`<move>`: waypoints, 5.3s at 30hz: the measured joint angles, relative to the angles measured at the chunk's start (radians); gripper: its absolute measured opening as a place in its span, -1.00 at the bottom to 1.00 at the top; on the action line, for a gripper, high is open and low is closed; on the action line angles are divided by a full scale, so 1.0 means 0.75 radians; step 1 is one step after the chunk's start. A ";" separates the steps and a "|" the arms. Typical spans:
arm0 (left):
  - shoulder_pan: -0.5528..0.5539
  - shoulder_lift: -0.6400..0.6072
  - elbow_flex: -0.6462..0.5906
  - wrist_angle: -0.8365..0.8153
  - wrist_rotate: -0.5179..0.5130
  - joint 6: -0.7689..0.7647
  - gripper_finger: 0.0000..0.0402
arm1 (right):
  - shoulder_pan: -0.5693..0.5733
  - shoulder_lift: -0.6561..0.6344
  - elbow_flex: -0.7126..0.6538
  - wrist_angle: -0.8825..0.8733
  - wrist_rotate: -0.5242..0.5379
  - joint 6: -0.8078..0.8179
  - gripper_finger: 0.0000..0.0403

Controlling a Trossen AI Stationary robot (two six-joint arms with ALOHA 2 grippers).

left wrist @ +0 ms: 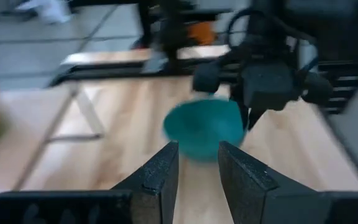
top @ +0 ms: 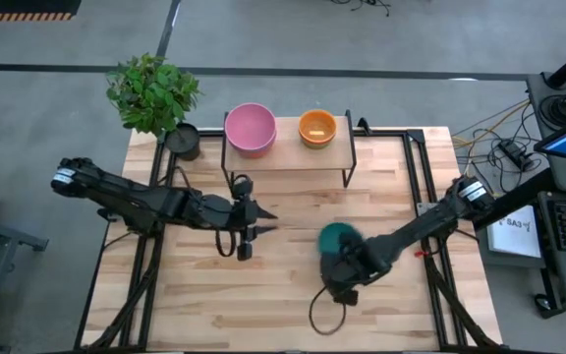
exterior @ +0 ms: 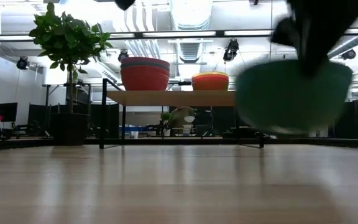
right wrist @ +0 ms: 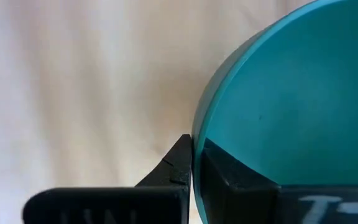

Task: Place and stack bowls onto a shelf
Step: Stack the large green bowl on top of the large pink bowl on the shelf

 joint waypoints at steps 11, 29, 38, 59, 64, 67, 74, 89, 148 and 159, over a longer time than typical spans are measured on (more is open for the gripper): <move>-0.015 0.245 0.024 0.244 0.491 0.128 -0.45 | 0.006 -0.105 -0.024 0.524 -0.273 -0.549 -0.96; -0.017 0.474 0.103 0.214 0.726 0.179 0.10 | -0.008 -0.105 -0.031 0.545 -0.279 -0.603 -0.96; -0.018 0.488 0.109 0.144 0.729 0.137 -0.38 | -0.008 -0.105 -0.028 0.544 -0.277 -0.641 -0.96; -0.040 0.478 0.194 -0.013 0.706 0.065 -1.00 | -0.019 -0.151 -0.030 0.544 -0.118 -0.629 -0.12; -0.042 0.475 0.309 -0.190 0.710 0.107 -1.00 | -0.017 -0.244 -0.044 0.534 -0.123 -0.651 -0.06; -0.043 0.475 0.395 -0.322 0.661 0.139 -1.00 | -0.016 -0.322 -0.070 0.532 -0.125 -0.658 -0.07; -0.040 0.475 0.627 -0.759 0.354 0.215 -1.00 | -0.003 -0.549 -0.191 0.593 -0.091 -0.675 -0.07; 0.195 0.456 1.144 -1.349 -0.139 0.500 -1.00 | 0.001 -0.835 -0.737 1.171 -0.056 -0.673 -0.07; 0.840 0.280 0.712 -0.800 0.059 0.396 -0.68 | 0.001 -0.838 -0.872 1.363 -0.054 -0.728 -0.07; 0.837 0.263 0.610 -0.756 0.058 0.349 -0.80 | 0.001 -0.838 -0.873 1.363 -0.054 -0.716 -0.07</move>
